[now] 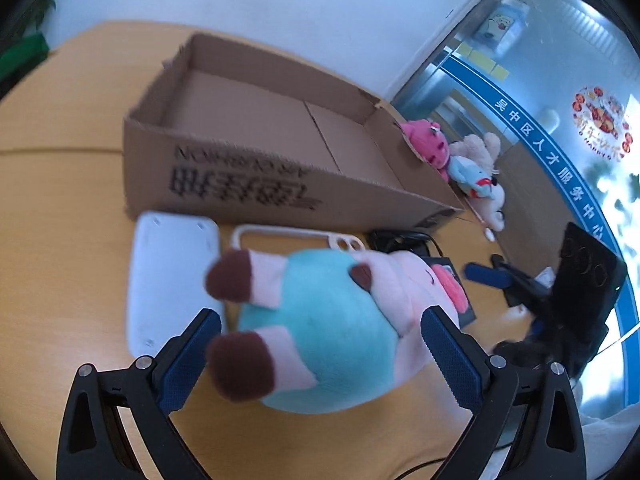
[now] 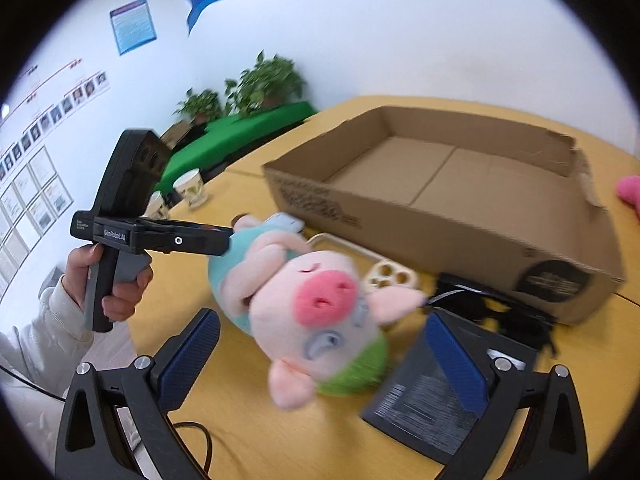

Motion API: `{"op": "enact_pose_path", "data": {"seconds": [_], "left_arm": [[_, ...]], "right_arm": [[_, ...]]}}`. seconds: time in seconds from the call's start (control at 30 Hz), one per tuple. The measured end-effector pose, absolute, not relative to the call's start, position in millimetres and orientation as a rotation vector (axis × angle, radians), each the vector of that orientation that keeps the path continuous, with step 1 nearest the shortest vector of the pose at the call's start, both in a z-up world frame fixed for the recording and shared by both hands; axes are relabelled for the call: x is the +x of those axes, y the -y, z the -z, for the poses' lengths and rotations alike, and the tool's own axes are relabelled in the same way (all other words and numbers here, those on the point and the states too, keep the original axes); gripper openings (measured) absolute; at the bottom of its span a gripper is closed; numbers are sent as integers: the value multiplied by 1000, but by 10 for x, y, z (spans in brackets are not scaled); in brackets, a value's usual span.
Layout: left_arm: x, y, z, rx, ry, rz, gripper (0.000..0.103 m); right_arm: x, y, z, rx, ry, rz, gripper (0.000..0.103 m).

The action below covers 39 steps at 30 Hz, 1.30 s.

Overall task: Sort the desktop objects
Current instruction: 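Close both grippers on the pink-and-teal pig plush from either side, then lift the pig plush with both grippers and lower it into the cardboard box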

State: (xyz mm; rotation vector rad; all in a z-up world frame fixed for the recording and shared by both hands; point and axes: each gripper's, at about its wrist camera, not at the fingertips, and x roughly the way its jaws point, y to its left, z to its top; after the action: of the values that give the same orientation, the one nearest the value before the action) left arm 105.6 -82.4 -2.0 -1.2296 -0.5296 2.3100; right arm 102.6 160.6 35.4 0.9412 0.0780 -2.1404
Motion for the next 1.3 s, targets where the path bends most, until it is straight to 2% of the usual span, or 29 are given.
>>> {"op": "enact_pose_path", "data": {"seconds": [0.03,0.1,0.2,0.23,0.3,0.4,0.53,0.63,0.8,1.1,1.3], "left_arm": [[1067,790,45,-1227,537,-2295,89],[1092,780,61,-1217,542,-2308,87],[1163,853,45,-1230,548,-2318,76],[1190,867,52,-1233,546,-2324,64],[1203,879,84,-1244,567,-2313,64],[1212,792,68,-1238,528,-2336,63],[1215,730,-29,-1235,495,-2376,56],[1255,704,-250,-1165,466,-2420,56],[1125,604,-995,-954,370,-2529,56],[214,481,-2498,-557,177,-2643,56],[-506,578,-2983,-468,155,-2661,56]], "right_arm": [[988,-1475,-276,976,-87,2120,102],[936,-1296,-164,1028,-73,2050,101],[1040,-1123,-202,997,-202,2079,101],[1051,-1164,-238,977,-189,2078,101],[1007,-1284,-239,997,-131,2091,100],[905,-1329,-62,1099,-155,2109,80],[1030,-1275,-118,1068,-162,2146,73],[1031,-1293,-248,1017,-134,2167,73],[952,-1354,-866,832,-151,2244,73],[170,-1352,-2387,460,-252,2395,73],[-406,-1345,-3027,363,-287,2419,73]]}}
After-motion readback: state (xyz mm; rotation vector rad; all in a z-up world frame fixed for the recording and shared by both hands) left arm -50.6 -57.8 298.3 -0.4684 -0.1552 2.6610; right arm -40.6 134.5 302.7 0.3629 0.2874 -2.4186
